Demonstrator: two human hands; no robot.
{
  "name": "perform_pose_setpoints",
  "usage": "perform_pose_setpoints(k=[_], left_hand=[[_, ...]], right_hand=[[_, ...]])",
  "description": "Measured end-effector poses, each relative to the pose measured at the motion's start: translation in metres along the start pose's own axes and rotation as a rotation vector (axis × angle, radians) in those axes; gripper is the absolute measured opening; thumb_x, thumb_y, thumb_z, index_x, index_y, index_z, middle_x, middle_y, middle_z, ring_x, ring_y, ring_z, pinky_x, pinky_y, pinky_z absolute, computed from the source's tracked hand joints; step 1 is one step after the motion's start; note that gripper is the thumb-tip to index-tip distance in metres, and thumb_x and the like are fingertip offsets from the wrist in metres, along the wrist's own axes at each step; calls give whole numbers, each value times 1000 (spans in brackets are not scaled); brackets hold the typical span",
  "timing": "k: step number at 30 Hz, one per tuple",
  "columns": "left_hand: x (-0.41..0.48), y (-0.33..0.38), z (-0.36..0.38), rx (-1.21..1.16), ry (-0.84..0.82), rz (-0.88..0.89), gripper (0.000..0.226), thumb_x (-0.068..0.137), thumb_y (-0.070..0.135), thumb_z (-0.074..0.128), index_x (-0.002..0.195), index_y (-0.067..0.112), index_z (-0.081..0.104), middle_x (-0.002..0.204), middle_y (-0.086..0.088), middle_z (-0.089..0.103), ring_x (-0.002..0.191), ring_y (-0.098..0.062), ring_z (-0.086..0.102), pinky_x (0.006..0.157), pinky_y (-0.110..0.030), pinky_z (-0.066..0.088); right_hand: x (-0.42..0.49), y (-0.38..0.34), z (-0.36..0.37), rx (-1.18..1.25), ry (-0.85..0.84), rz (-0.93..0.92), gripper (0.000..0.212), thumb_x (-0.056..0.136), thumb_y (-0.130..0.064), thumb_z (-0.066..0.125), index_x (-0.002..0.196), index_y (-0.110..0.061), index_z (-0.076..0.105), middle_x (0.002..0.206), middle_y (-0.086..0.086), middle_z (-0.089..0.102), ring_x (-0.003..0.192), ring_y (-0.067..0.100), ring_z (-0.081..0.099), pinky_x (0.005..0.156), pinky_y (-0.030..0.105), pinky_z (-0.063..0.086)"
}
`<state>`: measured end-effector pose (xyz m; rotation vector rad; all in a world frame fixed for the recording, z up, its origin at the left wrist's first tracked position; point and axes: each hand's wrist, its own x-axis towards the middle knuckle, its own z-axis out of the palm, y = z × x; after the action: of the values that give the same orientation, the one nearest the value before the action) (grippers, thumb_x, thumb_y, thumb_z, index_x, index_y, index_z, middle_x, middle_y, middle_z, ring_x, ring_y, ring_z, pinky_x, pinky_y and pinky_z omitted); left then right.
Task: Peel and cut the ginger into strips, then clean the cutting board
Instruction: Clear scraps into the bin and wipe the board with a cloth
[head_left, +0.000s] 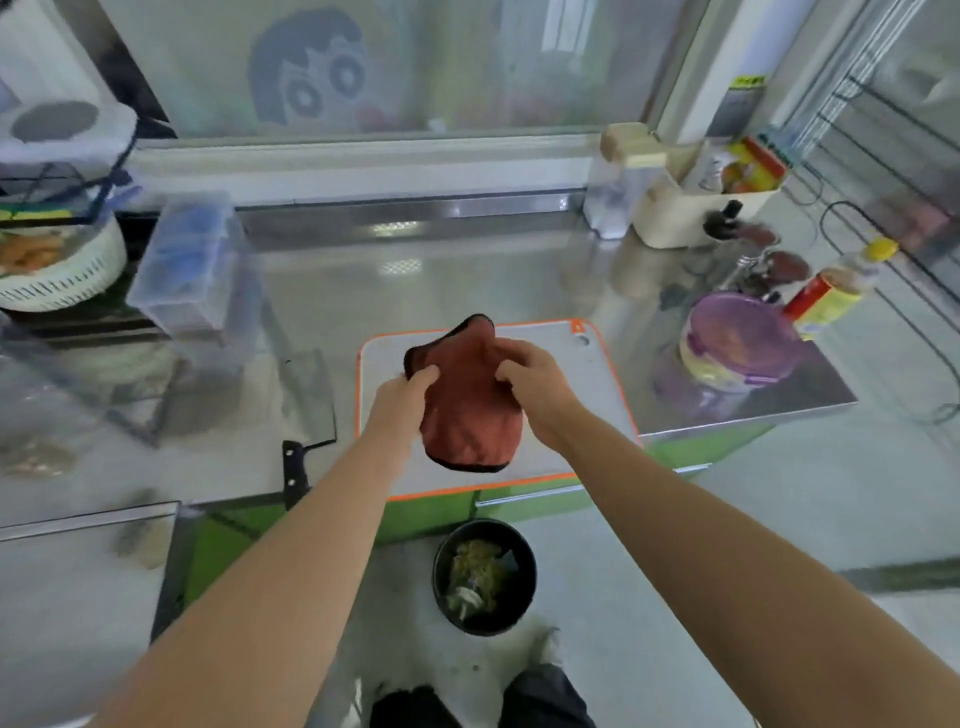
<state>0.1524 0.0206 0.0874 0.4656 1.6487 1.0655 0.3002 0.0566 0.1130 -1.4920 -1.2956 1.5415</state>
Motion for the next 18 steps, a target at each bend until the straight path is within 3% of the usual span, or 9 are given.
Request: perform_pose_setpoints(k=[2,3,6,9,12,13,15,17,18], left_hand=[[5,-11,20,7,26,-26,34,79,39,61,104,17,62,107,-11,66,93,-29,64,76,-35,48],[5,-15,30,17,28,-29,25,79,38,60,95,19,61,102,-11,66,87,-28,63,75,-34,47],[2,-17,56,44,70,46,8,90,16,56,85,12,61,79,-7,60,69,-20,55,59,-26,41],[-1,-15,76,6,288,179,26,84,10,59,109,5,56,92,-9,62,75,-18,56,63,-26,40],[-14,-13,84,166,510,307,35,92,5,47,127,13,45,94,0,55,82,-18,52,76,-28,39],[-16,-14,83,286,476,383,30,95,7,43,124,15,50,97,3,57,88,-19,53,79,-27,38],[-15,-14,78,464,253,416,18,96,25,50,107,19,63,102,7,62,97,-17,57,80,-26,39],[-9,-16,72,683,-4,294,24,79,46,70,89,25,67,89,7,65,87,-15,61,71,-26,42],[-4,-18,70,864,-70,261,25,72,48,75,80,25,67,81,5,63,82,-17,63,65,-26,42]], right_hand=[[5,9,-38,1,72,-5,38,84,6,52,119,-9,58,92,7,58,74,11,52,61,17,39],[9,13,-55,-7,88,-13,37,85,7,51,118,-10,57,87,6,57,70,9,50,57,14,38],[25,21,-91,-82,91,-75,34,87,5,50,108,-17,63,95,4,58,75,6,50,61,11,39],[34,23,-114,-251,-102,-109,40,83,-1,63,121,-14,62,107,-4,59,96,9,55,83,18,46],[44,27,-126,-679,-241,-145,64,72,-6,74,132,-11,53,124,6,55,115,20,52,98,26,43],[47,27,-129,-773,-214,-164,59,72,-4,71,129,-10,57,124,9,57,115,22,53,94,22,41],[52,26,-132,-784,-116,-165,37,76,-3,63,112,-11,69,111,8,66,104,21,59,72,14,40],[59,27,-134,-782,-71,-151,25,78,-7,60,98,-12,73,102,11,67,88,19,58,55,10,35],[62,27,-133,-804,-63,-167,21,78,-10,61,95,-11,74,105,13,64,86,19,55,55,12,34]])
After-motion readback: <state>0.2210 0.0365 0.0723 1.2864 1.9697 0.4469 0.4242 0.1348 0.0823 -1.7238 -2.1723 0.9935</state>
